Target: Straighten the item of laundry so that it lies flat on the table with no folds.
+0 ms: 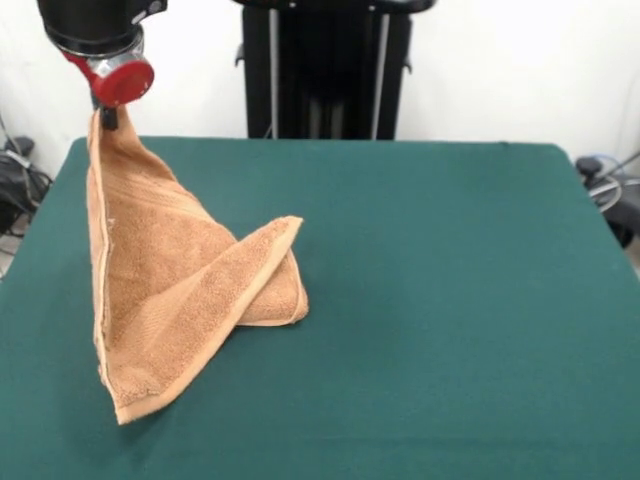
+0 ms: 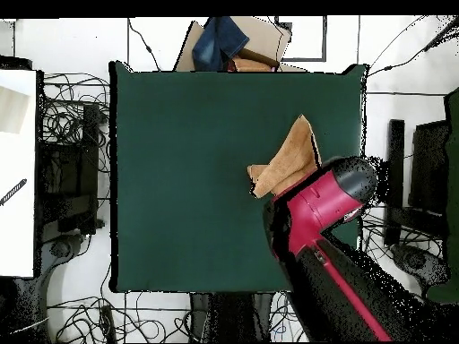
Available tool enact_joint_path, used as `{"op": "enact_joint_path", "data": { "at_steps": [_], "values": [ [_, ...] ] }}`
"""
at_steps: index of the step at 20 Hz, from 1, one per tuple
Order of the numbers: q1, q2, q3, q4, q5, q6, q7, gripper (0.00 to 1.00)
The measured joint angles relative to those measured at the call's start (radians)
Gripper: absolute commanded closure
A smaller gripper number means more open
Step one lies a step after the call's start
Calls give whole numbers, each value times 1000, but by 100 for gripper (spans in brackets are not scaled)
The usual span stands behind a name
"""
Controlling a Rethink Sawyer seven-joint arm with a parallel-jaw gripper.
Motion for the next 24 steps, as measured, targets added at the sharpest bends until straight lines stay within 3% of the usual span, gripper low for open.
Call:
{"op": "enact_joint_path", "data": {
  "at_steps": [7,18,24],
  "values": [
    [-96,-19,87,11,2,27,-2,100],
    [-154,-21,186,11,22,25,-2,100],
    [-183,-23,257,0,80,-20,-15,100]
  ]
}}
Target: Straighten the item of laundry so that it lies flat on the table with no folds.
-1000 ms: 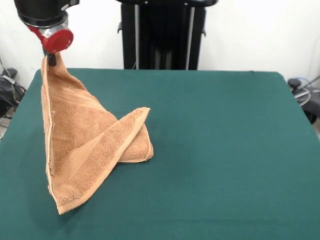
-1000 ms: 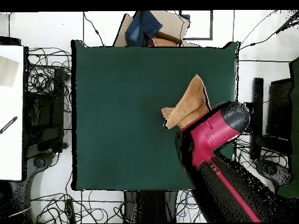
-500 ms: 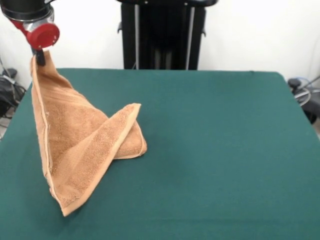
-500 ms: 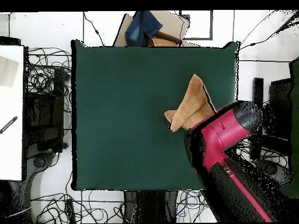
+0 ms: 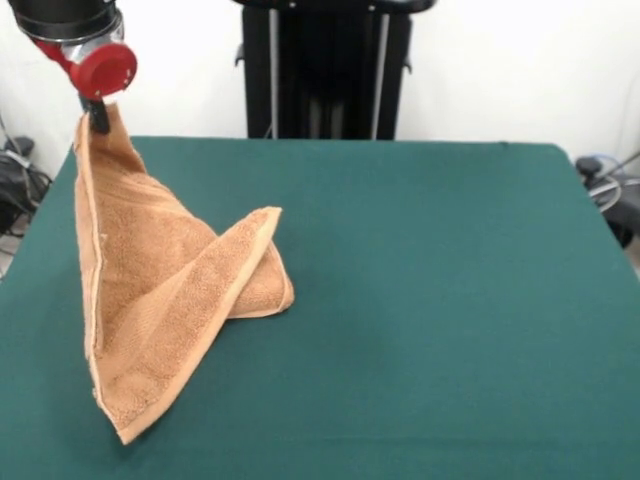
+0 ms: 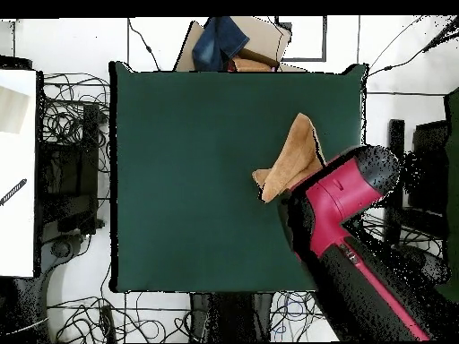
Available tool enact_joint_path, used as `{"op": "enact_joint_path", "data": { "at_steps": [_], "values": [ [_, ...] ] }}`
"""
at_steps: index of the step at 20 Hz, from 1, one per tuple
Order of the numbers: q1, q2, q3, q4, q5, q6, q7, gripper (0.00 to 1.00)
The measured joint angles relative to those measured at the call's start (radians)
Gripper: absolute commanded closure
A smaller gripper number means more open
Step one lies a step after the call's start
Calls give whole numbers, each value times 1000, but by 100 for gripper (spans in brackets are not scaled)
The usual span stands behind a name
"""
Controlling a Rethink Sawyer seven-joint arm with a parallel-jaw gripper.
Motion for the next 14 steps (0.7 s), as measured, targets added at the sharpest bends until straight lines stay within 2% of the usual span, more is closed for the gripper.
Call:
{"op": "enact_joint_path", "data": {
  "at_steps": [3,14],
  "values": [
    [-18,-5,40,-7,36,-38,-45,100],
    [-52,-18,107,-69,81,-141,-156,100]
  ]
}}
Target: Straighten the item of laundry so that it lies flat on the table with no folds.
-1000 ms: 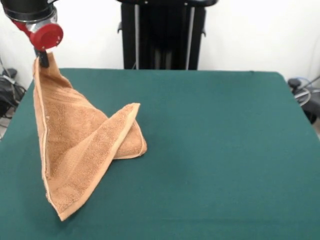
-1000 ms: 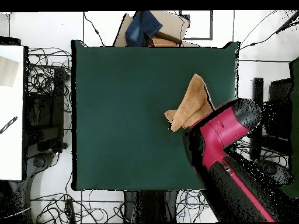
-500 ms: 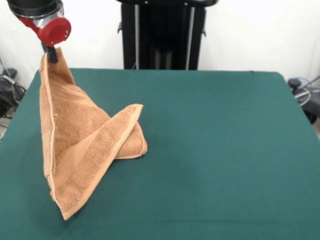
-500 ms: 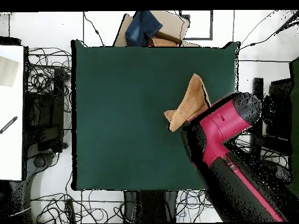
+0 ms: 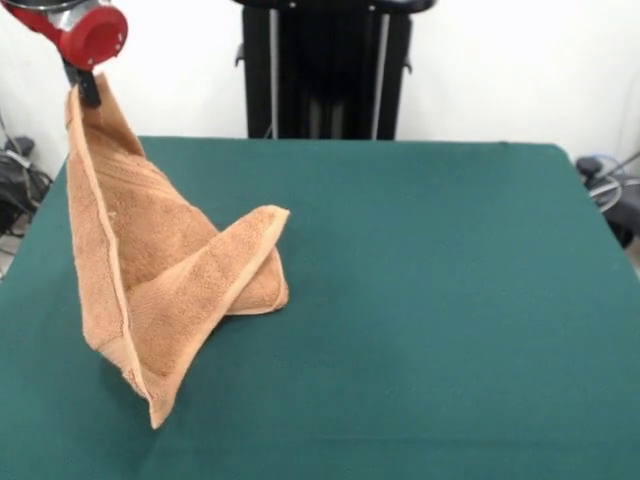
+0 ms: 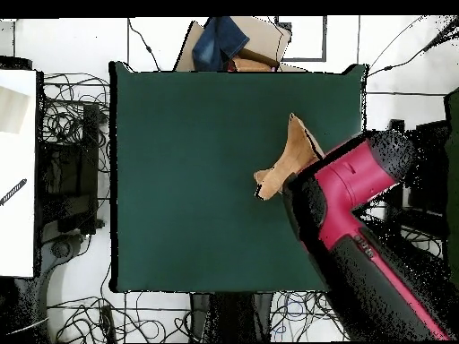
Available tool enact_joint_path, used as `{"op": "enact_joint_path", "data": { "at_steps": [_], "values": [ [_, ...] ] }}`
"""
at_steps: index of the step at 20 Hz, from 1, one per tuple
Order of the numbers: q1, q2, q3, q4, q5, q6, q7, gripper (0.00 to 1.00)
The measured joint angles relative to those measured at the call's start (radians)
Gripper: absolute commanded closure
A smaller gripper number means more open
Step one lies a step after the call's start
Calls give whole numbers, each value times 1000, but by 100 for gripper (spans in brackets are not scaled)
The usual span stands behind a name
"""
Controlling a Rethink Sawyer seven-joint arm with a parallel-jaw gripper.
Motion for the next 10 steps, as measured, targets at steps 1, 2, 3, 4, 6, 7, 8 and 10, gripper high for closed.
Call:
{"op": "enact_joint_path", "data": {
  "at_steps": [1,2,3,4,6,7,8,10],
  "values": [
    [-1,0,6,-14,0,-22,-7,100],
    [0,0,11,-29,1,-43,-10,100],
    [0,0,13,-37,1,-56,-10,100],
    [-1,0,15,-43,2,-66,-11,100],
    [-1,0,26,-70,3,-107,-11,100],
    [-1,0,30,-77,3,-117,-11,100],
    [-1,0,34,-84,4,-127,-11,100],
    [0,0,43,-102,4,-152,-11,100]
  ]
}}
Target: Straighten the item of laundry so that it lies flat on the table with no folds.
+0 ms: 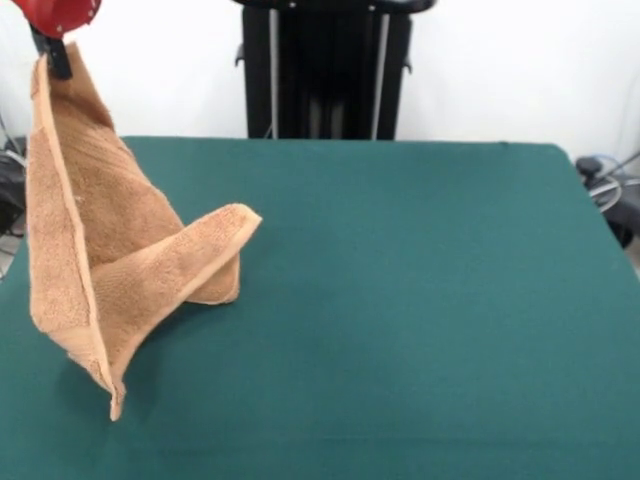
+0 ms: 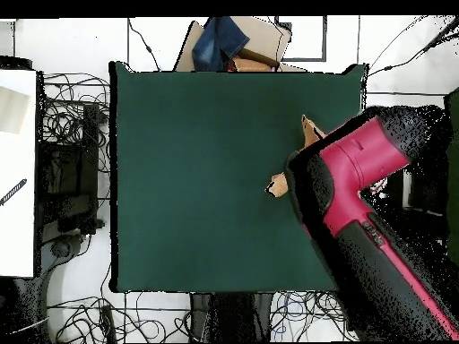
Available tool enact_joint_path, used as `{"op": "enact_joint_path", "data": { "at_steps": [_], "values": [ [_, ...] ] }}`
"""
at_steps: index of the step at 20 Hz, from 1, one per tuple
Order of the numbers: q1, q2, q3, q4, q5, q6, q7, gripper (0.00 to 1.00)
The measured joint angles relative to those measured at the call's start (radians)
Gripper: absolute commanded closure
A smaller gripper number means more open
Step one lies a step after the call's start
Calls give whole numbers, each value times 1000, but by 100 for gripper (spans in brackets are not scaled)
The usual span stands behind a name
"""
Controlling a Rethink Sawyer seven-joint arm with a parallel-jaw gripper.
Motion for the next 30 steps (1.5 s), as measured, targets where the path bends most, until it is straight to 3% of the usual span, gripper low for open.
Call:
{"op": "enact_joint_path", "data": {
  "at_steps": [17,30],
  "values": [
    [-1,56,72,-192,4,-257,-18,100],
    [-6,66,88,-201,-4,-269,-35,100]
  ]
}}
